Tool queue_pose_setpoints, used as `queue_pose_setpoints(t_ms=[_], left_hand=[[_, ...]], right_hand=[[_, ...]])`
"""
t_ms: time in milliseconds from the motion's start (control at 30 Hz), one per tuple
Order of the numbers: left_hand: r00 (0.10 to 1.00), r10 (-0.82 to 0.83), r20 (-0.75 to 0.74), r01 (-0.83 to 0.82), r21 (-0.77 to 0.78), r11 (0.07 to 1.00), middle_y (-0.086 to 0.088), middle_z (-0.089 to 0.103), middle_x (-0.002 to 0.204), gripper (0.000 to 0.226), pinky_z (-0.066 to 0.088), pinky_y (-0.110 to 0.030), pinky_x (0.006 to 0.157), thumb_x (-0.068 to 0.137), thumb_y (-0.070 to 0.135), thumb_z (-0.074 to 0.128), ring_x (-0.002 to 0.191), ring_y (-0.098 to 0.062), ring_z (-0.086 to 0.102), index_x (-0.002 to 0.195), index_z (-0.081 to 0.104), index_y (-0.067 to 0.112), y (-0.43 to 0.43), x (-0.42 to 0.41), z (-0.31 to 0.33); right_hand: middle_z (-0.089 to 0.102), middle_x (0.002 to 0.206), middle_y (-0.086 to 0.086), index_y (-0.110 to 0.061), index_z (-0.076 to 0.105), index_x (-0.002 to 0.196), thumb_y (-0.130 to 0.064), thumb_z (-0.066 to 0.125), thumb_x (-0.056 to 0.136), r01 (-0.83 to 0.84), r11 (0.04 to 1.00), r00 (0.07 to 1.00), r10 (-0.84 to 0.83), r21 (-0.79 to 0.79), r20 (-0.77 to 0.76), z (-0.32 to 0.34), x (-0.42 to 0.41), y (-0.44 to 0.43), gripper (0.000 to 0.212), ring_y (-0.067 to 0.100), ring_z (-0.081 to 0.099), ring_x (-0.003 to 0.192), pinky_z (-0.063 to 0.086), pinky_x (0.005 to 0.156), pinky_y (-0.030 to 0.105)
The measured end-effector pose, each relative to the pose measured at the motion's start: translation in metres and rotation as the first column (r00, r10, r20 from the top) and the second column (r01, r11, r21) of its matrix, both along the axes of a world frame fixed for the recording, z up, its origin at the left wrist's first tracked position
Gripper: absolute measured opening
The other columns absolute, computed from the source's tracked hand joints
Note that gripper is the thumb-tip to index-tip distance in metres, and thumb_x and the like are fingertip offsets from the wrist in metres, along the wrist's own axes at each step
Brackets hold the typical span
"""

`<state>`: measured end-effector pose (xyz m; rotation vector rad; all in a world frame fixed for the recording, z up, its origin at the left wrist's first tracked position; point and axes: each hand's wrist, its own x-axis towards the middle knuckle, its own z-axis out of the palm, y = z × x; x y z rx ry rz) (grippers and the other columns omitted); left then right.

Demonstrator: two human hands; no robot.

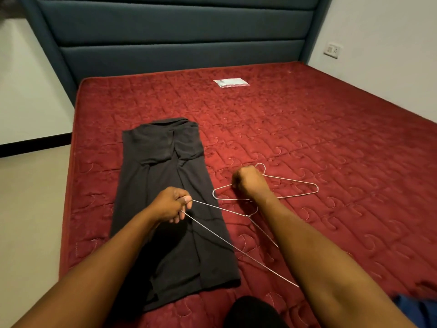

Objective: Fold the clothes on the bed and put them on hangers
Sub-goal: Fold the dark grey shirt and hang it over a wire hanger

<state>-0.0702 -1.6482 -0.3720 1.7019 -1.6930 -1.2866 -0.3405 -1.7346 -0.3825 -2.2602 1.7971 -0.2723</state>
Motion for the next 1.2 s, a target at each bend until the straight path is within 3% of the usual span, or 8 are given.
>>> queue_pose_setpoints(t_ms=[167,367,533,667,833,933,1067,1200], left_hand=[[0.994,0.109,-0.025,-0.109,0.014,0.994,-0.004,0.058,0.047,0.035,0.033,-0.017,0.033,0.107,0.01,0.042,0.033,-0.011,0.049,0.077,0.06,0.007,-0.003,0.016,-0.009],[0.933,0.351,-0.081,-0.349,0.042,0.936,-0.003,0.058,0.047,0.036,0.033,-0.015,0.035,0.108,0.01,0.042,0.033,-0.008,0.049,0.077,0.059,0.007,0.0,0.08,-0.008],[0.876,0.462,-0.137,-0.414,0.277,0.867,-0.012,0.061,0.052,0.038,0.044,-0.019,0.037,0.11,0.011,0.039,0.037,-0.015,0.056,0.079,0.059,0.001,0.01,0.126,-0.006],[0.966,0.224,0.133,-0.26,0.426,0.867,-0.018,0.069,0.069,0.039,0.051,-0.024,0.045,0.108,0.027,0.048,0.045,-0.022,0.062,0.087,0.065,-0.001,-0.005,0.146,0.011],[0.721,0.169,0.673,-0.164,-0.071,0.984,-0.008,0.072,0.069,0.046,0.054,-0.028,0.061,0.096,0.047,0.06,0.07,-0.025,0.072,0.077,0.07,0.007,-0.071,0.16,0.017],[0.793,0.327,0.514,-0.111,-0.405,0.907,-0.016,0.074,0.092,0.029,0.049,-0.036,0.072,0.093,0.034,0.063,0.092,-0.036,0.069,0.086,0.071,0.007,-0.121,0.153,-0.002],[0.877,0.362,0.315,-0.178,-0.486,0.856,-0.013,0.073,0.102,0.023,0.051,-0.036,0.085,0.09,0.022,0.055,0.099,-0.034,0.067,0.1,0.072,0.011,-0.175,0.175,-0.035],[0.704,0.259,0.662,0.037,-0.397,0.917,-0.001,0.056,0.14,0.038,0.039,-0.045,0.105,0.097,0.039,0.049,0.122,-0.032,0.051,0.134,0.059,0.032,-0.202,0.219,-0.054]], right_hand=[[0.072,0.099,0.024,-0.005,0.075,0.097,-0.01,0.065,0.085,0.302,0.953,0.948,-0.304,-0.033,-0.095,0.008,-0.026,-0.003,0.017,0.04,0.07,0.096,0.052,0.073,0.042],[0.073,0.1,0.021,-0.011,0.076,0.101,-0.02,0.061,0.085,0.238,0.958,0.964,-0.254,-0.162,-0.082,0.02,0.023,-0.027,0.024,0.042,0.07,0.097,0.056,0.078,0.041],[0.074,0.097,0.022,-0.012,0.077,0.098,-0.023,0.061,0.084,0.136,0.984,0.99,-0.13,-0.116,0.054,0.029,0.092,-0.054,0.024,0.042,0.07,0.094,0.055,0.075,0.041],[0.076,0.093,0.019,-0.01,0.08,0.091,-0.015,0.063,0.083,0.115,0.993,0.964,-0.109,-0.011,0.241,0.024,0.147,-0.084,0.019,0.036,0.072,0.093,0.056,0.081,0.039],[0.074,0.083,0.017,-0.008,0.073,0.078,-0.018,0.062,0.081,0.19,0.974,0.893,-0.223,0.122,0.39,0.004,0.22,-0.121,0.015,0.035,0.072,0.089,0.051,0.073,0.031],[0.074,0.1,0.017,-0.009,0.07,0.095,-0.041,0.072,0.074,0.266,0.934,0.837,-0.347,0.239,0.422,-0.008,0.253,-0.136,0.038,0.036,0.072,0.097,0.055,0.08,0.032],[0.073,0.112,0.014,-0.007,0.071,0.109,-0.041,0.077,0.064,0.38,0.85,0.725,-0.518,0.364,0.454,-0.02,0.274,-0.173,0.057,0.036,0.071,0.1,0.059,0.09,0.04],[0.073,0.099,0.017,-0.007,0.073,0.094,-0.038,0.073,0.077,0.387,0.873,0.688,-0.487,0.296,0.538,-0.023,0.287,-0.197,0.035,0.037,0.069,0.098,0.056,0.086,0.037]])
